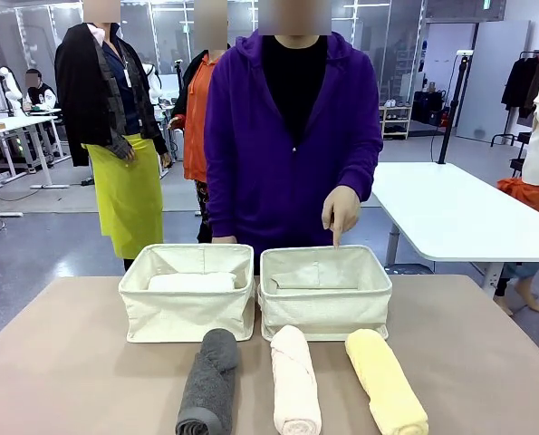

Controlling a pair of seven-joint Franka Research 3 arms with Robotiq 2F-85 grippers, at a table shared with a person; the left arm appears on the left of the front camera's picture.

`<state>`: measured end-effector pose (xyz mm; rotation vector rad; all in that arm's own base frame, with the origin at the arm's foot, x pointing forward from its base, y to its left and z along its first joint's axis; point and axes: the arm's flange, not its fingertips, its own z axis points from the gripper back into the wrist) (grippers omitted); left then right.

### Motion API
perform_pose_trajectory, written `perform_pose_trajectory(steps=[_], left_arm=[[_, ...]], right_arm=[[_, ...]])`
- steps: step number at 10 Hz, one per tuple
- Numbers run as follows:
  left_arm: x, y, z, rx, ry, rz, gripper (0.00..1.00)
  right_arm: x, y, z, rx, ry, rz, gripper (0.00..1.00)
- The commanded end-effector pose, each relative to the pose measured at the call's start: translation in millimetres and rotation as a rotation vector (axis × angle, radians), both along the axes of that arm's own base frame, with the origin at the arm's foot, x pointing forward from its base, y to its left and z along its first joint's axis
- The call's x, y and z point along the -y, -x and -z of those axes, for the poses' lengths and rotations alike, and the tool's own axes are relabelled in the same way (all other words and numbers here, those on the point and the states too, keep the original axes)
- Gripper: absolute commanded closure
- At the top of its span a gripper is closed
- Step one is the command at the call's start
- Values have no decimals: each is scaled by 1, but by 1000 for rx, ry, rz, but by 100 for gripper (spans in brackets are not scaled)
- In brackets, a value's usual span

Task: Divide the towels into two baskets.
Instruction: Pick up one hotel-folded towel from the bottom of the table and place it in the Fabric basket indicated by the person.

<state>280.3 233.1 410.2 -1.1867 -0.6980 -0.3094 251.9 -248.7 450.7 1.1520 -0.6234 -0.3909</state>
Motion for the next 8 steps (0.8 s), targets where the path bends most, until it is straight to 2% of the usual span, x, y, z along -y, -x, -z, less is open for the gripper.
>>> perform_pose_trajectory(steps=[1, 4, 5, 8], left_arm=[[1, 6, -3, 7, 1, 11, 0], [1, 6, -3, 7, 1, 11, 0], [1, 6, -3, 7, 1, 11, 0], [1, 6, -3, 7, 1, 11, 0]], right_arm=[[0, 2, -2, 22, -6, 0, 0], [0, 2, -2, 22, -6, 0, 0], [0, 0, 0, 0, 0, 0, 0], [-77, -53, -3, -110, 158, -140, 0]])
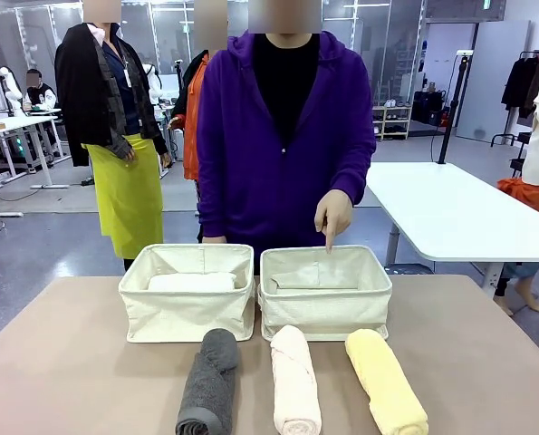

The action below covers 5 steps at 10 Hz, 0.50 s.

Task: Divide the towels into two baskets.
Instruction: Pick up one hotel-folded towel from the bottom of the table and place it in the Fabric basket indicated by the person.

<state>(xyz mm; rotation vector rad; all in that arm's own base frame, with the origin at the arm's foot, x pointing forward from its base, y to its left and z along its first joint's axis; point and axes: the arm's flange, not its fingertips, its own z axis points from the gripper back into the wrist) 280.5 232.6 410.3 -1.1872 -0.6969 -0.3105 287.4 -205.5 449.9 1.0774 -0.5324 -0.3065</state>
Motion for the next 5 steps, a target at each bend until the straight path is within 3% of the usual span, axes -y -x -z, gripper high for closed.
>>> perform_pose_trajectory(steps=[1, 5], left_arm=[[0, 6, -3, 8, 1, 9, 0], [0, 6, -3, 8, 1, 9, 0]], right_arm=[[-76, -38, 0, -90, 124, -114, 0], [-188, -69, 27, -159, 368, -179, 0]])
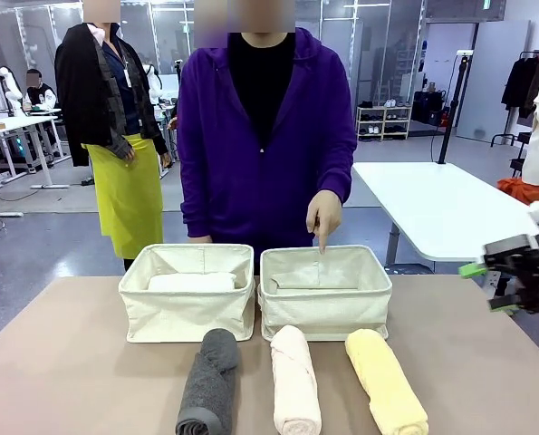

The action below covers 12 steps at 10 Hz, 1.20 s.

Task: Divide the towels into two baskets.
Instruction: Pick up one hotel-folded towel from the bottom of the table and place it in the Fabric basket indicated by the person.

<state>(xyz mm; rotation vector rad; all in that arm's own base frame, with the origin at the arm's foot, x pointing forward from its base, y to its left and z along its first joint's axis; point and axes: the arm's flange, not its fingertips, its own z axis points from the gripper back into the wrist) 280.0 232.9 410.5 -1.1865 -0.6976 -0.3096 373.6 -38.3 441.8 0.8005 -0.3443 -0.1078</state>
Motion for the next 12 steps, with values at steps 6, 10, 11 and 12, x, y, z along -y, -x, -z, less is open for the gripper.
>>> perform_pose_trajectory(steps=[6, 10, 11, 12], left_arm=[[0, 6, -2, 8, 1, 10, 0], [0, 6, -2, 8, 1, 10, 0], [0, 6, -2, 8, 1, 10, 0], [0, 6, -2, 8, 1, 10, 0]], right_arm=[[-133, 19, 81, -50, 366, -120, 0], [-170, 31, 118, -61, 499, -185, 0], [-175, 33, 125, -50, 528, -196, 0], [-180, 39, 133, -49, 558, -240, 19]])
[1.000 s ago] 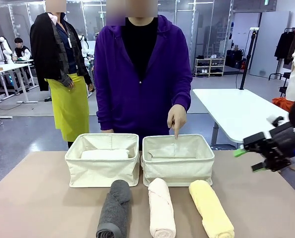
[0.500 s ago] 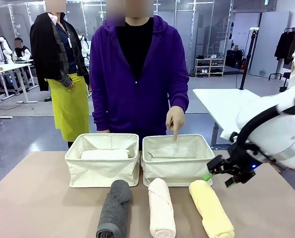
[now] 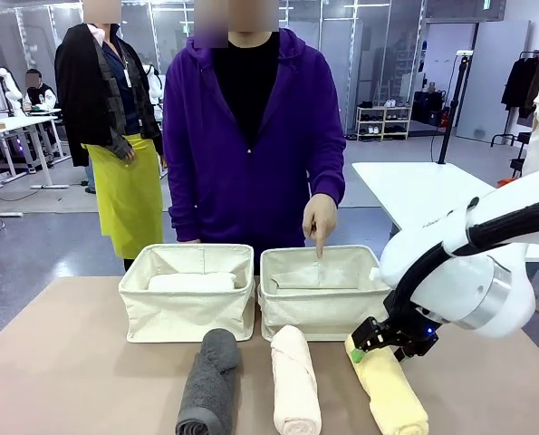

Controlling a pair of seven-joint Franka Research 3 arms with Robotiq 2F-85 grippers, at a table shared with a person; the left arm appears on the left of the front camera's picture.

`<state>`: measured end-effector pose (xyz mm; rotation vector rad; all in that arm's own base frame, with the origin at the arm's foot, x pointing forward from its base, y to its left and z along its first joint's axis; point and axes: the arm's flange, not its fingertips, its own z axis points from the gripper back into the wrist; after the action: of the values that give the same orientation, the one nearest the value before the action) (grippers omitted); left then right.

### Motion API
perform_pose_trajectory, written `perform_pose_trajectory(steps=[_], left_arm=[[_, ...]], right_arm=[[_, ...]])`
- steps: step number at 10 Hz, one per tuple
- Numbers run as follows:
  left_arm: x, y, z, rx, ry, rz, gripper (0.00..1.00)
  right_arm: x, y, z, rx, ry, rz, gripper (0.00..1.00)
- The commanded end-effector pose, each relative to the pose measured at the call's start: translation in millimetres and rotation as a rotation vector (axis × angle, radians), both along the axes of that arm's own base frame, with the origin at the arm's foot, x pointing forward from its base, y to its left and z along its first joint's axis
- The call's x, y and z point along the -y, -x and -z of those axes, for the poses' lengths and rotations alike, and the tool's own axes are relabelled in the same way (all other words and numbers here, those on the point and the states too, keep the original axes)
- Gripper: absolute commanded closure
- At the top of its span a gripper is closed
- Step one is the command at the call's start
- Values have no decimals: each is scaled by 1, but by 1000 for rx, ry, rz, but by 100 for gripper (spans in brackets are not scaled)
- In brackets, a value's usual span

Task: Divide the towels into two baskets.
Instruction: Pick up one hotel-folded towel from the bottom of the table and place it in the Fabric basket indicated by the person.

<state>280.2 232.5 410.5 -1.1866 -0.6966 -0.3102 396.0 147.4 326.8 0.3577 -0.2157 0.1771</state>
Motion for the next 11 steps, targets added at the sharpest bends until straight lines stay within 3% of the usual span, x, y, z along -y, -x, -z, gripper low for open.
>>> perform_pose_trajectory(steps=[1, 2, 3, 4, 5, 6, 7, 8, 9, 11], left_arm=[[0, 6, -2, 8, 1, 9, 0], [0, 6, -2, 8, 1, 9, 0], [0, 6, -2, 8, 1, 9, 0], [0, 6, -2, 8, 1, 9, 0], [0, 6, -2, 8, 1, 9, 0], [0, 6, -2, 8, 1, 9, 0], [0, 6, -2, 8, 1, 9, 0], [0, 6, -2, 8, 1, 9, 0], [0, 6, -2, 8, 1, 9, 0], [0, 6, -2, 8, 1, 9, 0]], right_arm=[[6, 61, 18, 5, 77, -2, 20], [5, 62, 19, 1, 85, -9, 39], [4, 62, 21, -2, 87, -11, 40], [3, 63, 22, -5, 88, -14, 59], [2, 63, 22, -2, 90, -12, 60], [5, 64, 18, 1, 83, -9, 79], [6, 65, 16, 7, 74, -5, 80], [9, 70, 11, 12, 52, 7, 99], [-12, 2, 9, 11, 65, -39, 99], [-12, 2, 9, 11, 65, -39, 99]])
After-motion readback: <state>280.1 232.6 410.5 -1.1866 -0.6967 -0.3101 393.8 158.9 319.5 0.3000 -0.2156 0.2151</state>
